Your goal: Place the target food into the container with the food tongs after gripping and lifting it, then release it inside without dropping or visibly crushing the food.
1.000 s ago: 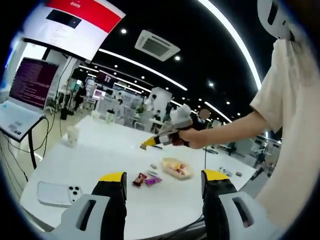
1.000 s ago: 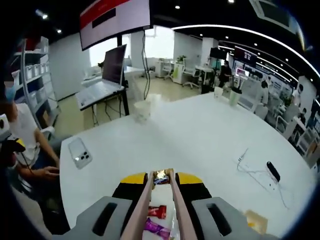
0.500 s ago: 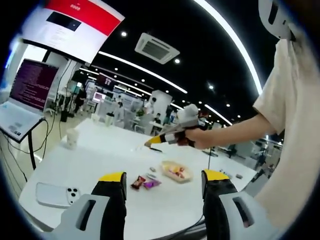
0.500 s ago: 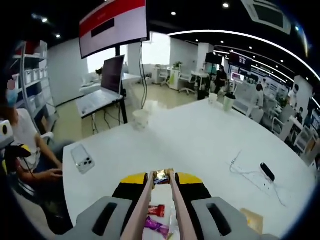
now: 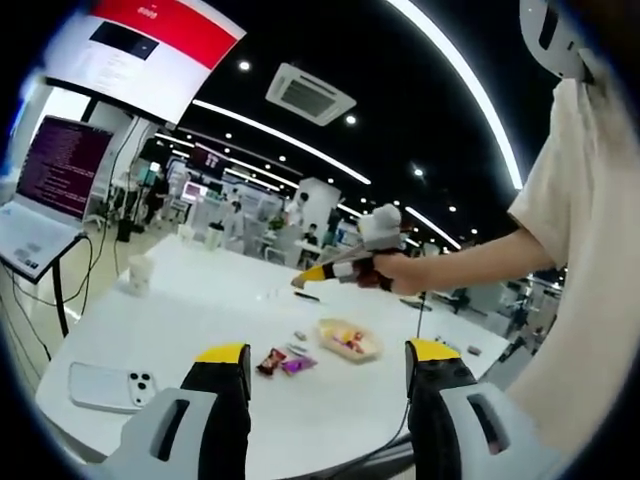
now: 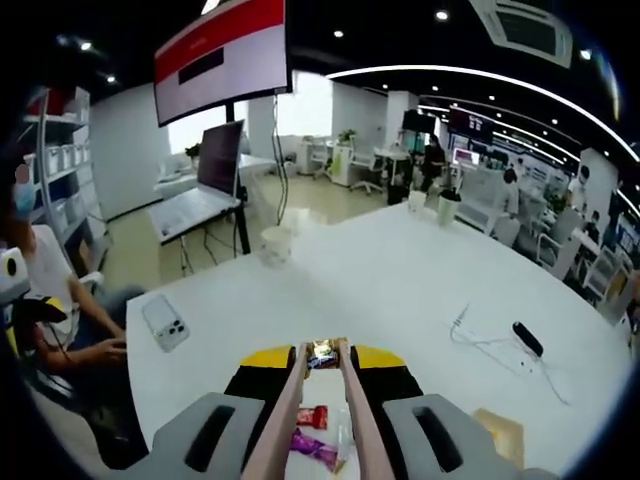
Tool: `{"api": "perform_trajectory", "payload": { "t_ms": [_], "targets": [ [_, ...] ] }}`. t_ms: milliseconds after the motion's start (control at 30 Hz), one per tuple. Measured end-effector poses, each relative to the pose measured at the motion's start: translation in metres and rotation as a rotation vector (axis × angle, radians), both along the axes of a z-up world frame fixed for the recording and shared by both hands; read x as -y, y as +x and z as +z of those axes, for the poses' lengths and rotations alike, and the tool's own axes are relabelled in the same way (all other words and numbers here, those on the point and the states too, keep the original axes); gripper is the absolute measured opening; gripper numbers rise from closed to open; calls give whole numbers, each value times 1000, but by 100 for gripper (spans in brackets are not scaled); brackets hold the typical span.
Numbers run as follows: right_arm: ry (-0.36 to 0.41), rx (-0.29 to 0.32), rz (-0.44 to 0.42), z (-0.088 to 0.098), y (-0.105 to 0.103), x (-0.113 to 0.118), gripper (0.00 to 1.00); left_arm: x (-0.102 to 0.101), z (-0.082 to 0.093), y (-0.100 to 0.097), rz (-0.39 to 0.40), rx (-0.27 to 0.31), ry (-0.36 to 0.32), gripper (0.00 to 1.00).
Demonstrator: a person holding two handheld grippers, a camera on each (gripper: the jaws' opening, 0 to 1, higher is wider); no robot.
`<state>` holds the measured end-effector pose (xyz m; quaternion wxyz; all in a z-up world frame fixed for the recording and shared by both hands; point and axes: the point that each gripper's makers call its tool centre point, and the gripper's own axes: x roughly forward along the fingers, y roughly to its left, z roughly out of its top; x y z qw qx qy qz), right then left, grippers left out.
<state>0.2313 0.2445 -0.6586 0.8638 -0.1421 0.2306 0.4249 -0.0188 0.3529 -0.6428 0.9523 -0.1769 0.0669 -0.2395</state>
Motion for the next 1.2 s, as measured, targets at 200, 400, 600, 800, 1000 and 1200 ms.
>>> {"api": "perform_trajectory", "payload": {
  "t_ms": [200,400,600,800,1000,1200],
  "targets": [
    [5,1,-12,1,1,6,20,1,0,-1,-6,-1,3,62],
    [5,1,-25,0,0,15,20,4,0,-1,-15,0,6,62],
    [9,4,-49,5,3,26,20,7,-4,0,-18,-2,-11,62],
    [1,18,-75,16,6,47,20,12,-4,8,-28,11,-16,62],
    [-53,13,-88,16,1,66,20,12,-8,16,-11,36,-38,62],
    [-49,25,-112,28,3,73,20,16,-11,15,-13,37,-63,62]
  ]
}}
